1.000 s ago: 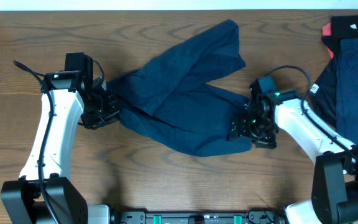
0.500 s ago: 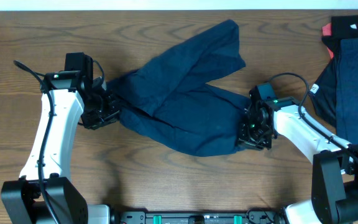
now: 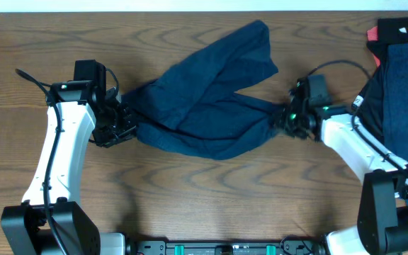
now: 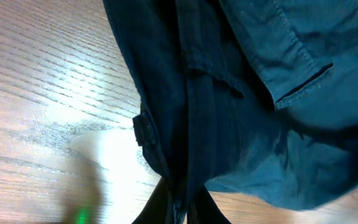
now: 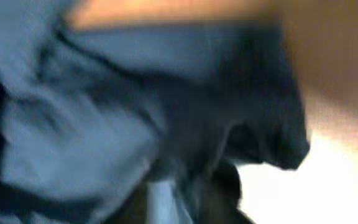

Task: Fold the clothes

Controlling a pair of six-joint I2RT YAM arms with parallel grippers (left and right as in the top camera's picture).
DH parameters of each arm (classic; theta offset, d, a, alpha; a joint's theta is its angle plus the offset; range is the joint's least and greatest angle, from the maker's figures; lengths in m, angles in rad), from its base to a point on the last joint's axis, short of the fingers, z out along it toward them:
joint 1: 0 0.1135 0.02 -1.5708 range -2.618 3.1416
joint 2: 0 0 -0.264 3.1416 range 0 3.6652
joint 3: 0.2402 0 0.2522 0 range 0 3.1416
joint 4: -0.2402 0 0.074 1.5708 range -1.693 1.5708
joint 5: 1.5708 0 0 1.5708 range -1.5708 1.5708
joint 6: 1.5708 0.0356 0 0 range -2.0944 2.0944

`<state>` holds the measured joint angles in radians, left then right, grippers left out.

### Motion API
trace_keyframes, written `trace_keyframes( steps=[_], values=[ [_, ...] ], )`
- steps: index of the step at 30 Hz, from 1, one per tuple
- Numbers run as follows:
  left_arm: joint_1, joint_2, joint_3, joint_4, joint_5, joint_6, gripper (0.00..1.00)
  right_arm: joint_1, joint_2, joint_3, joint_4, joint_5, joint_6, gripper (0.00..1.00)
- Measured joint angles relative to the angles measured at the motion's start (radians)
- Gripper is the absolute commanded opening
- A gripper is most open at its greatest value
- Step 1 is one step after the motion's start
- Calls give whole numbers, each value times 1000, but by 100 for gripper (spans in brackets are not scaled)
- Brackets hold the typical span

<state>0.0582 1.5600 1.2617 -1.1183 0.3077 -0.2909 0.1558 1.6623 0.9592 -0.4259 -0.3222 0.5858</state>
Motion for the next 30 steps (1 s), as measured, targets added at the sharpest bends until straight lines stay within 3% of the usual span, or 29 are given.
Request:
trace_keyframes(
  steps=[3,6,13,23,30],
  values=[
    [0,0,0,1,0,0,6,-3,4,3,60,0,18,79],
    [0,0,0,1,0,0,6,2,28,7,69,1,17,89],
    [0,0,0,0,0,0,6,-1,50,9,-20,-3,2,92],
    [0,0,0,7,0,0,6,-100,25,54,-340,-23,-136,94],
    [0,0,0,16,0,0,6,-19,25,-45,-306,-34,-186,94]
  ],
)
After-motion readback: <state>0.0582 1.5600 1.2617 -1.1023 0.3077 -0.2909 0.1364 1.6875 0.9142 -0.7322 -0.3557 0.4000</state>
